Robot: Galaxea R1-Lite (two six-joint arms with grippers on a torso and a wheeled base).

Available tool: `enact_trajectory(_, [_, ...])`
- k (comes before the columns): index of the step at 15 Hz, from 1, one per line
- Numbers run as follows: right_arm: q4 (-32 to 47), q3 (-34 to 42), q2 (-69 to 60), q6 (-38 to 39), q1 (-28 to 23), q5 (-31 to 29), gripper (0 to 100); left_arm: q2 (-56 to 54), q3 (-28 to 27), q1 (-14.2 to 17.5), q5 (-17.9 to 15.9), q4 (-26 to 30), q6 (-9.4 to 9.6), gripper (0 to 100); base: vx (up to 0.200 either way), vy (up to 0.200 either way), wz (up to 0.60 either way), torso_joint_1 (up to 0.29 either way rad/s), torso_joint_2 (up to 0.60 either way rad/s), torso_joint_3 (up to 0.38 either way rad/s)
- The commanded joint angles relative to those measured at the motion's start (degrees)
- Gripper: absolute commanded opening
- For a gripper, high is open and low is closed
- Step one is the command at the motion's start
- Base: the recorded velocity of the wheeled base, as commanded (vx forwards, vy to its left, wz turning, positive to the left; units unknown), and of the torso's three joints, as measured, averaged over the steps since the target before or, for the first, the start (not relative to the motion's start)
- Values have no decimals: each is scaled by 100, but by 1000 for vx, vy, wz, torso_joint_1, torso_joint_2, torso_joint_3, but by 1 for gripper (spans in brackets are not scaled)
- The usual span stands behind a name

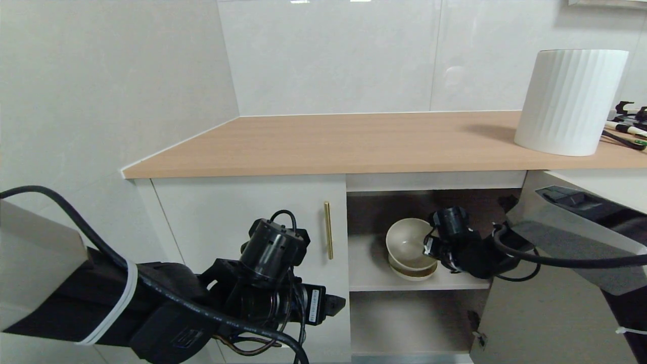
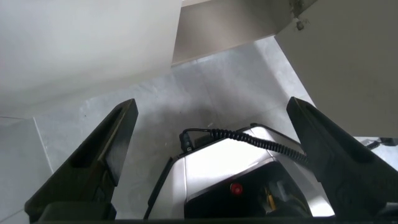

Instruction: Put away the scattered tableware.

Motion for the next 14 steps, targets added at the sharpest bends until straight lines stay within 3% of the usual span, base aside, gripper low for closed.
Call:
enact_trajectory(1, [87,-177,148,-1,7,8,0,22,-2,2,2,-1,-1,100,0,0,0,0,0,0])
enact_trajectory(14, [227,-326,315,-36,25,-1,0,22,-2,2,2,-1,-1,100,0,0,0,0,0,0])
